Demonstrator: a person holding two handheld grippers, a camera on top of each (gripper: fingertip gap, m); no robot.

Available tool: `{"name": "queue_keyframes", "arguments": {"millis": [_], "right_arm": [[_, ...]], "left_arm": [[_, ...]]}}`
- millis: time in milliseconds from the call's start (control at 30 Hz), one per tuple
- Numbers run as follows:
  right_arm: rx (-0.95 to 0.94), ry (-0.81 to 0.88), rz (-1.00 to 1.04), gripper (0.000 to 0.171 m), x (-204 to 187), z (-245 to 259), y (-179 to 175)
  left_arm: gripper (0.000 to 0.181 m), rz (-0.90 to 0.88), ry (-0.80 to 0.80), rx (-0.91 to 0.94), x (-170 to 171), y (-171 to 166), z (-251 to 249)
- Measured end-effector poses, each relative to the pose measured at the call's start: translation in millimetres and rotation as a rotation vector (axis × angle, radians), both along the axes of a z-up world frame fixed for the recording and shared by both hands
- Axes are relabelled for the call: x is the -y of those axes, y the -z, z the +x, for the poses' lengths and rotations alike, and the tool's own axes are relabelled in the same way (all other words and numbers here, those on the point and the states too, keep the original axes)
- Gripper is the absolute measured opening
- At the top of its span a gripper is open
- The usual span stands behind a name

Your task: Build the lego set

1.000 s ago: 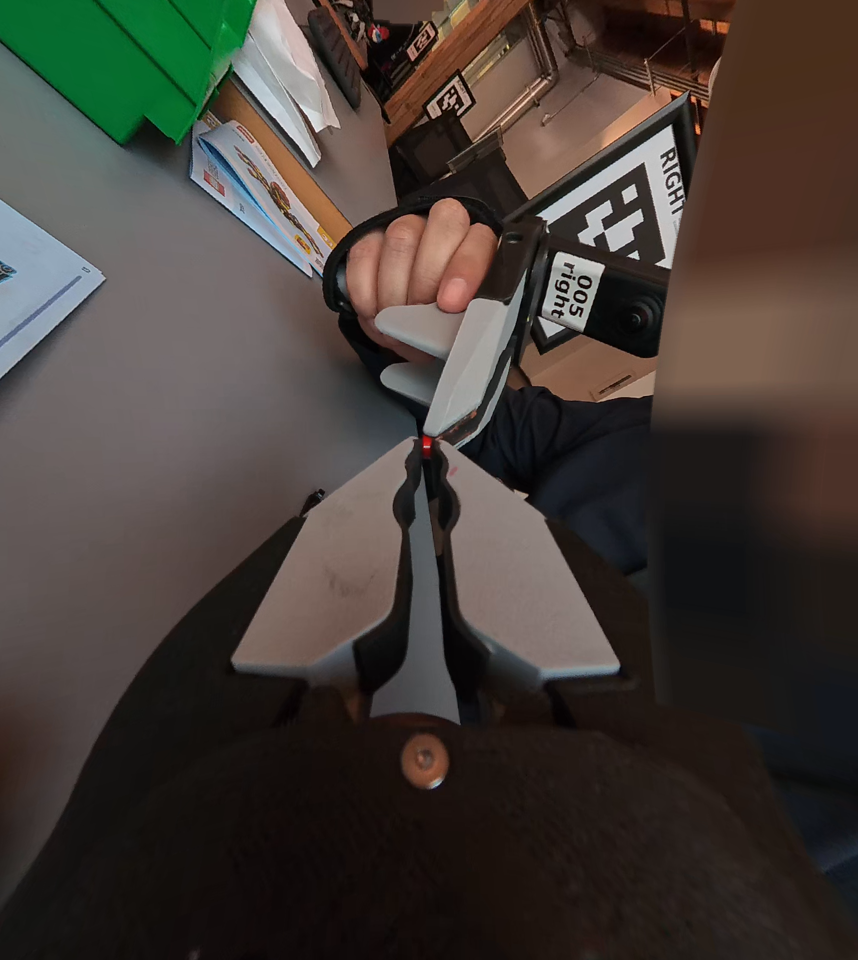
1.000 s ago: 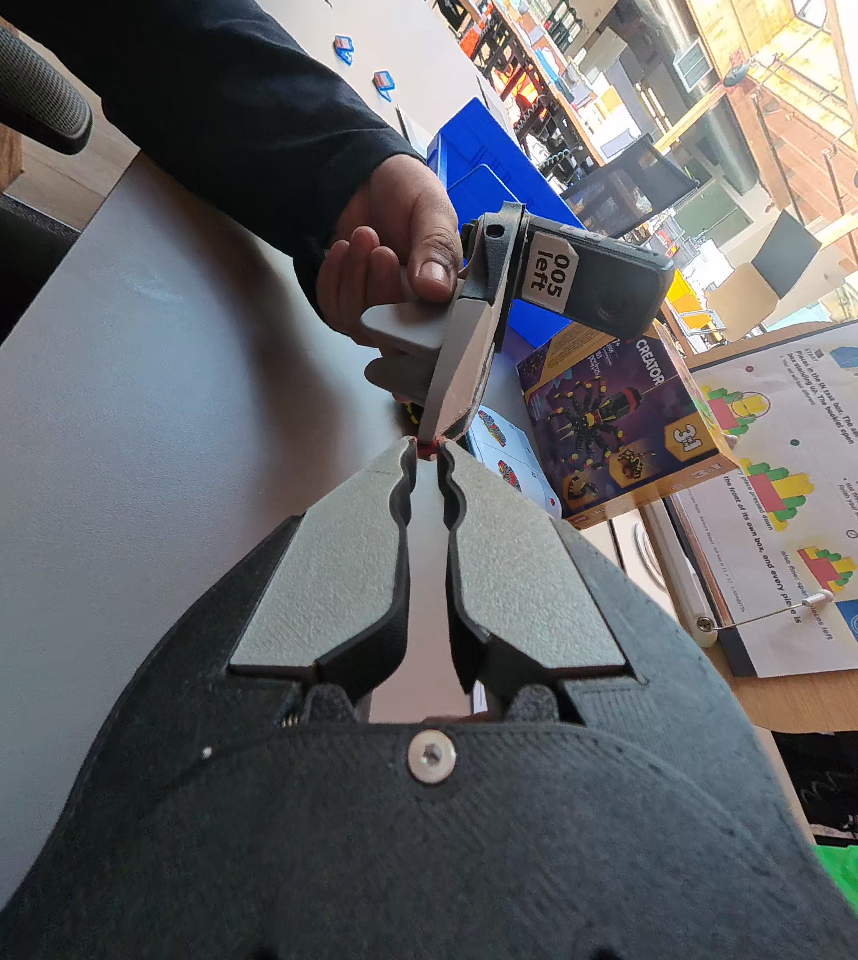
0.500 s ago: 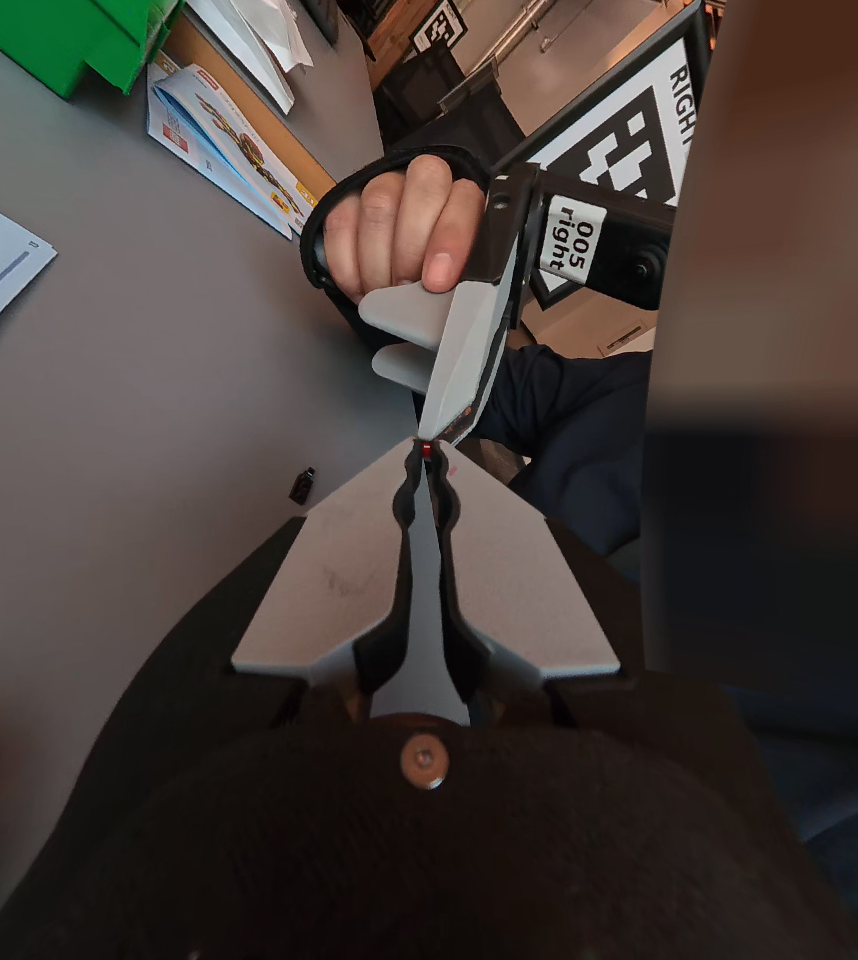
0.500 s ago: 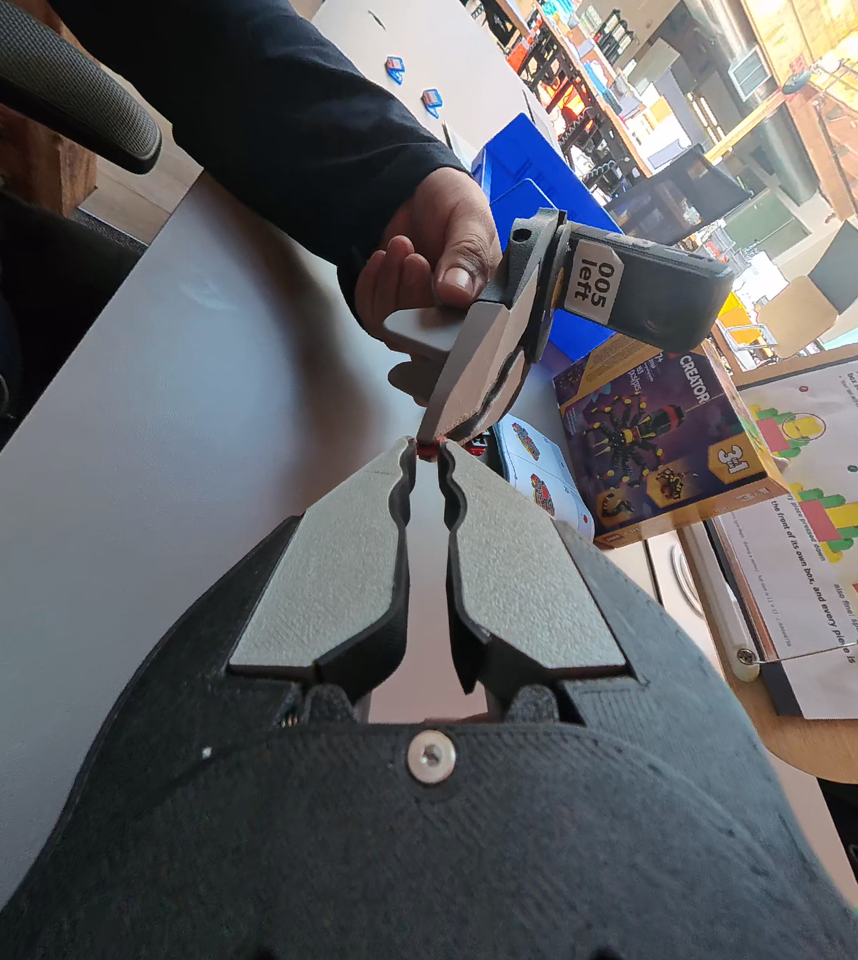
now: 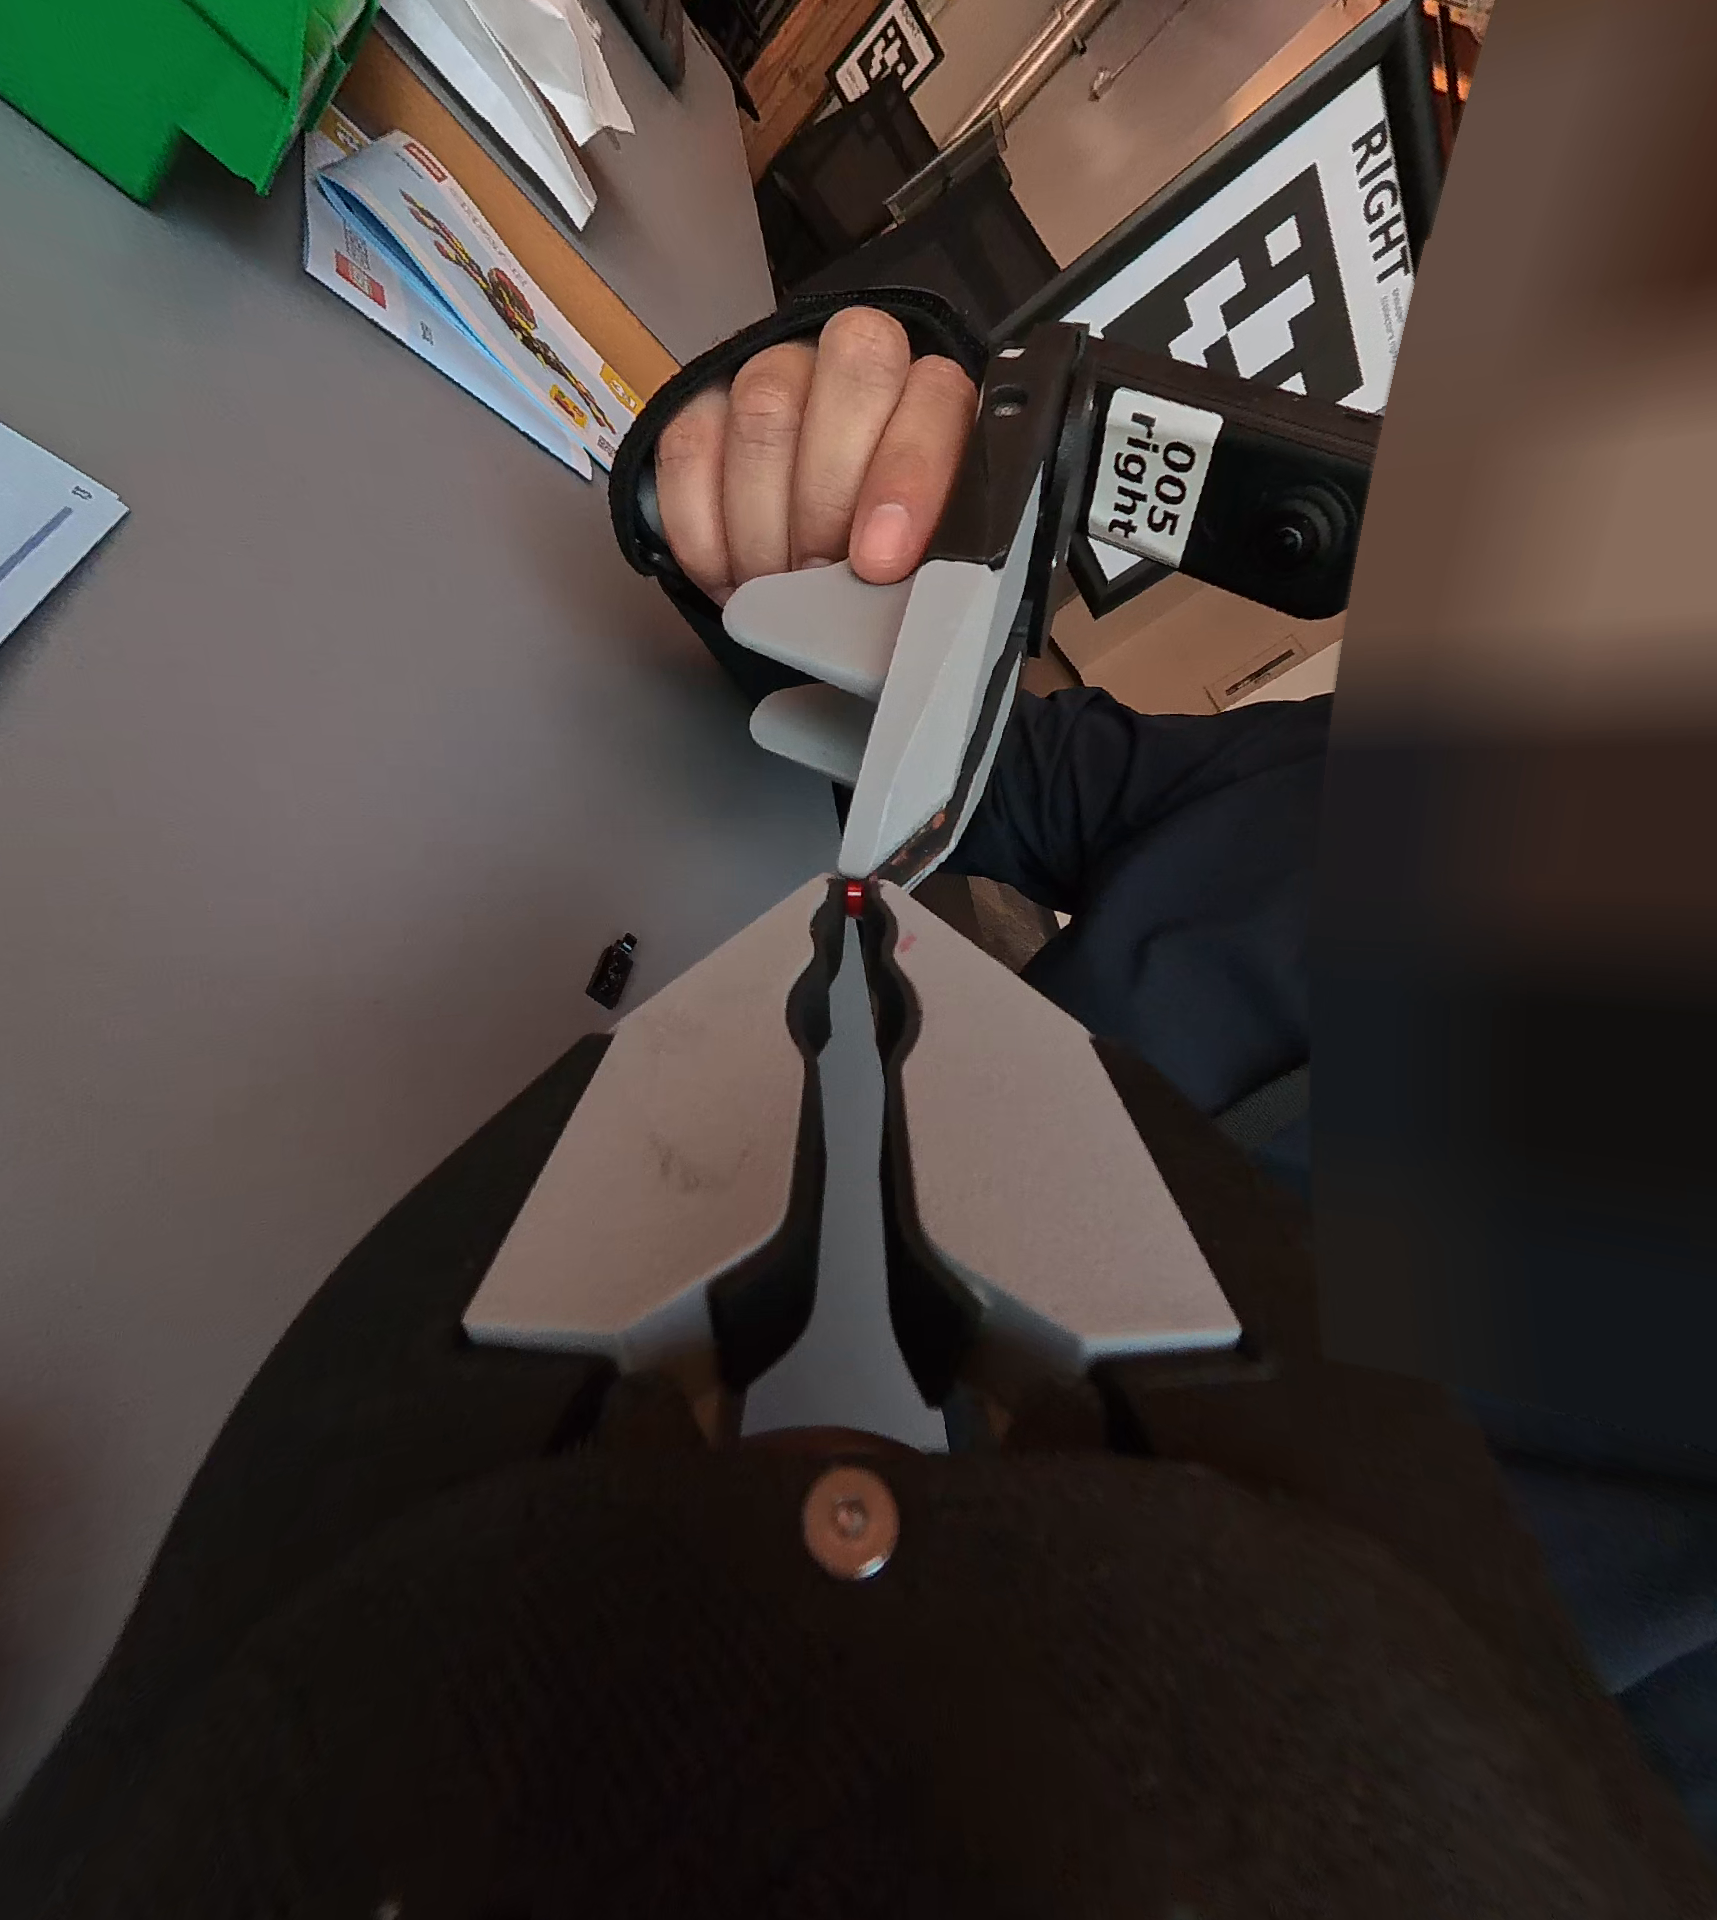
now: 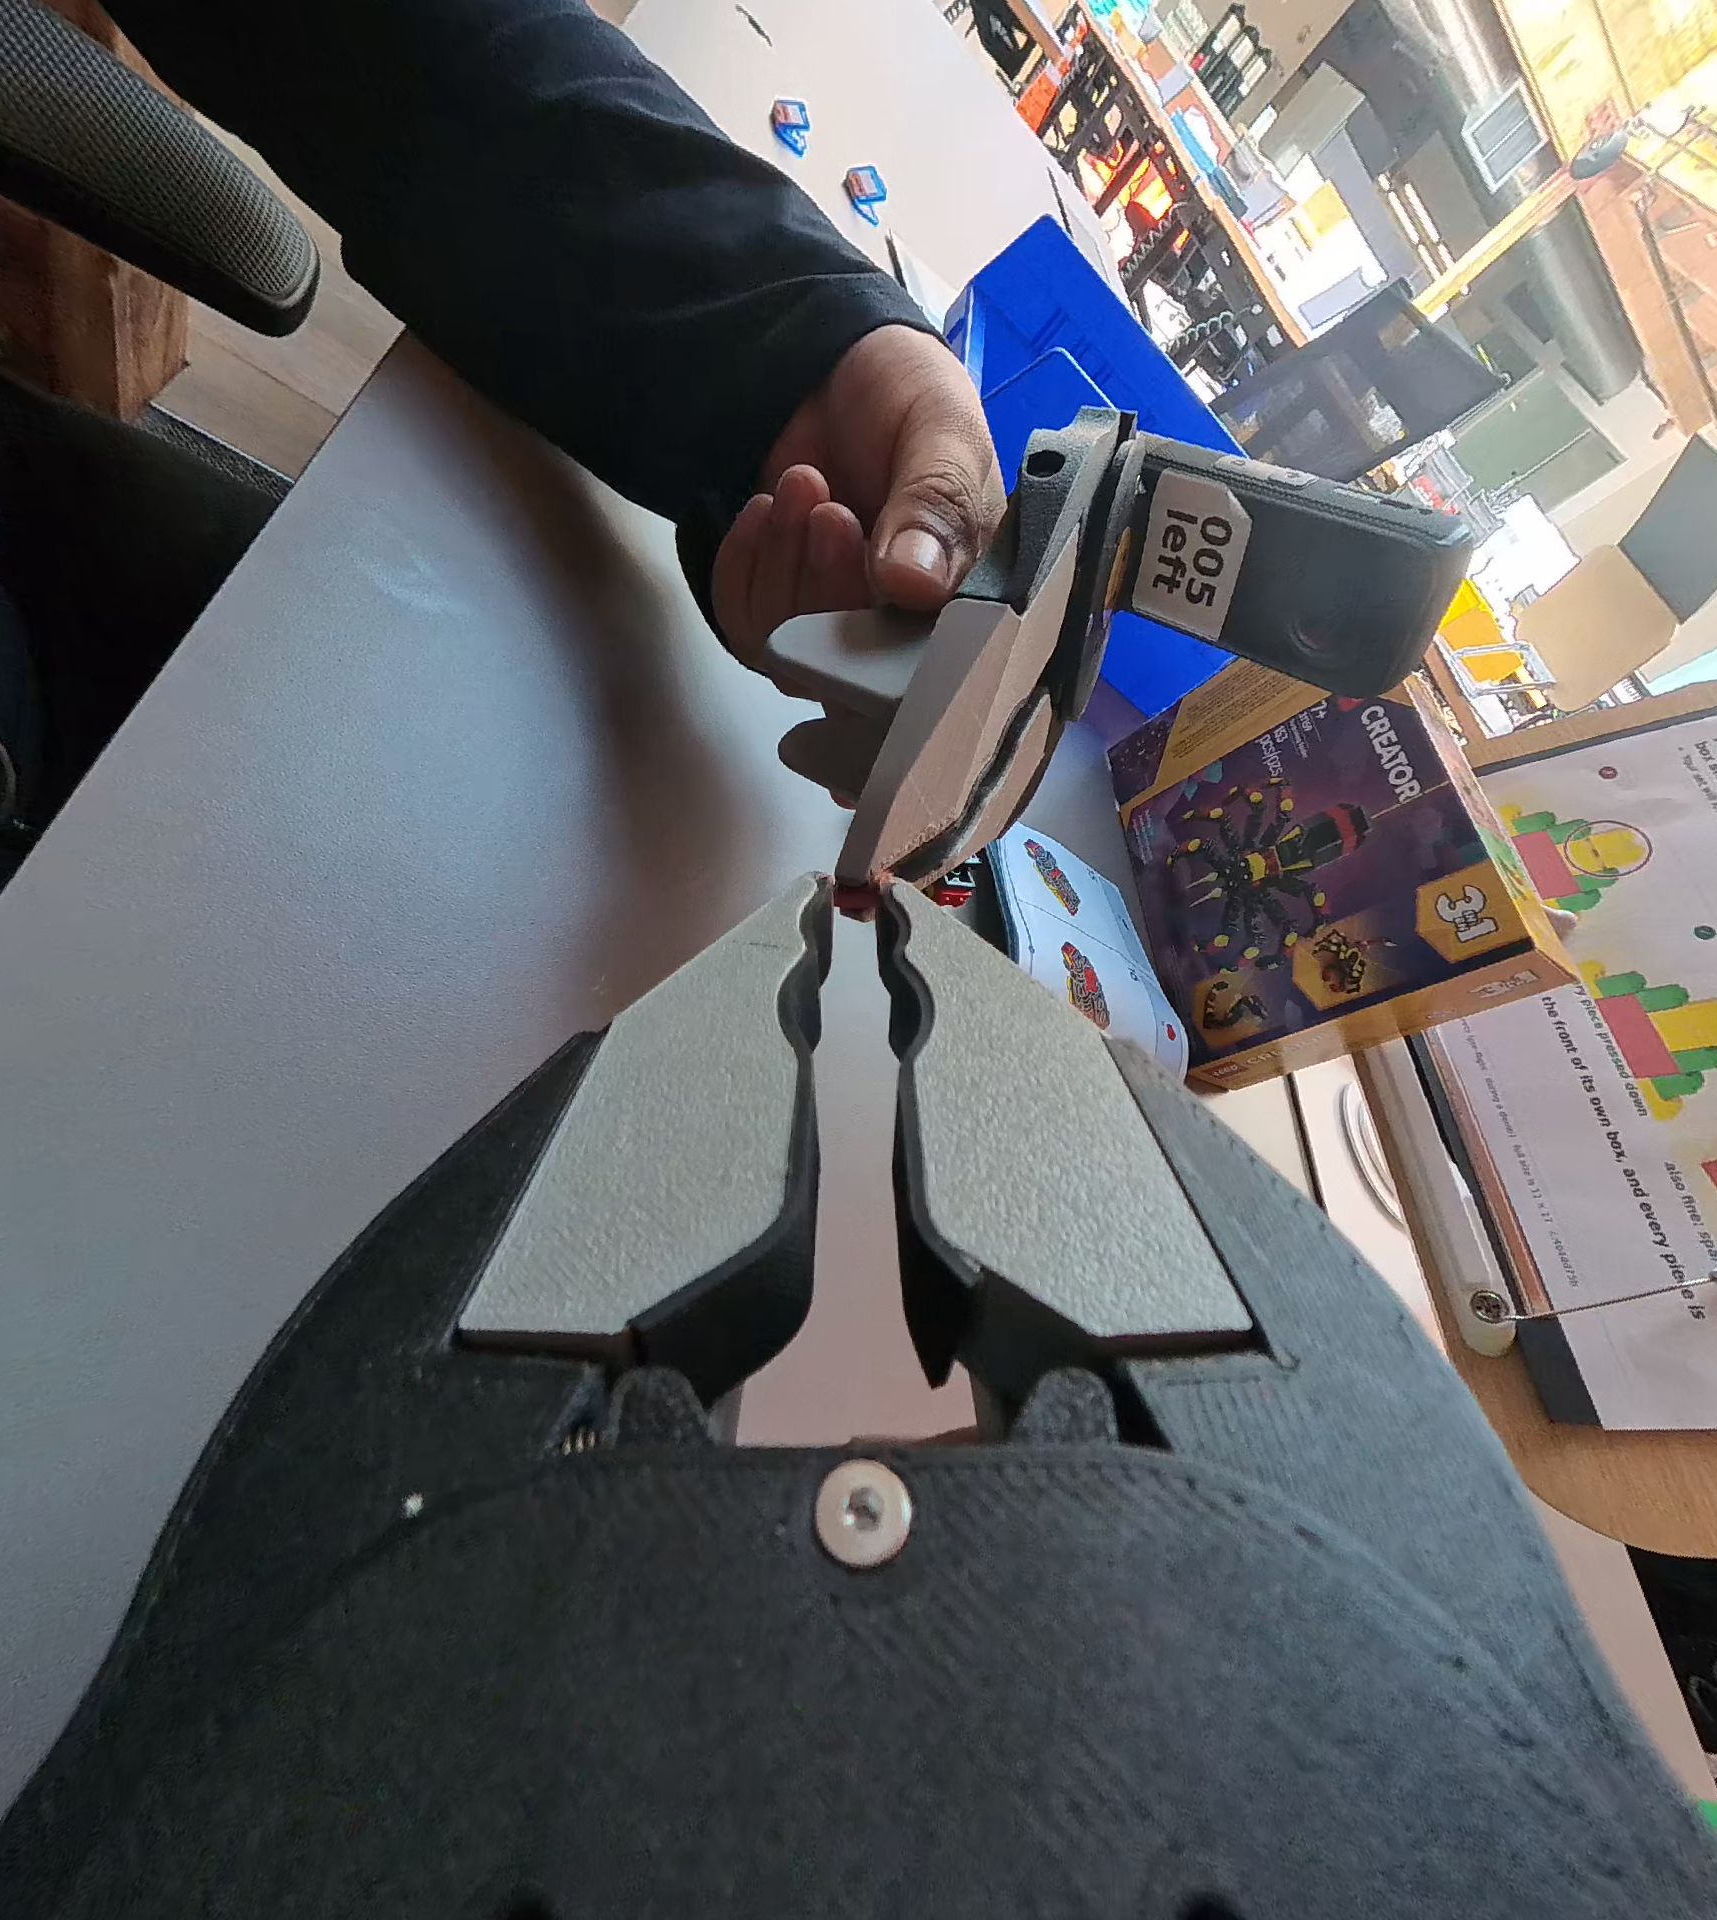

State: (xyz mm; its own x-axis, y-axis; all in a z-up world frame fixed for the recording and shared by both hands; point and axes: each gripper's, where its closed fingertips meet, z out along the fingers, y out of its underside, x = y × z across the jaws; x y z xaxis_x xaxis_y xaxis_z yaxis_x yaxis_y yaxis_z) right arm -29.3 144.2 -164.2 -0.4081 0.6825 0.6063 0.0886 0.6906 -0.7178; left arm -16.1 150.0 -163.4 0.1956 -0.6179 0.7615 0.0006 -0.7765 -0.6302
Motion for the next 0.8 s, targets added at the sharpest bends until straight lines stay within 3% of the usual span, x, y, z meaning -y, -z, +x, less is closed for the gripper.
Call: {"name": "queue_keyframes", "arguments": {"millis": [500, 567, 633, 800], "right_arm": [[0.004, 0.03, -0.02, 0.005, -5.5, -1.4, -0.6], [0.021, 0.058, -0.07, 0.004, -12.4, -0.4, -1.1], [0.059, 0.09, -0.133, 0.004, -22.4, 2.6, 4.2], [0.243, 0.187, -0.394, 0.004, -37.0, 15.0, 27.5]], "left_arm": [[0.001, 0.028, -0.033, 0.0, -5.5, -1.9, -1.6], [0.019, 0.064, -0.045, 0.006, -6.8, -6.7, -2.9], [0.034, 0.121, -0.052, -0.071, -7.8, -1.8, -5.4], [0.029, 0.313, -0.042, -0.375, -7.6, 30.2, 1.9]]}}
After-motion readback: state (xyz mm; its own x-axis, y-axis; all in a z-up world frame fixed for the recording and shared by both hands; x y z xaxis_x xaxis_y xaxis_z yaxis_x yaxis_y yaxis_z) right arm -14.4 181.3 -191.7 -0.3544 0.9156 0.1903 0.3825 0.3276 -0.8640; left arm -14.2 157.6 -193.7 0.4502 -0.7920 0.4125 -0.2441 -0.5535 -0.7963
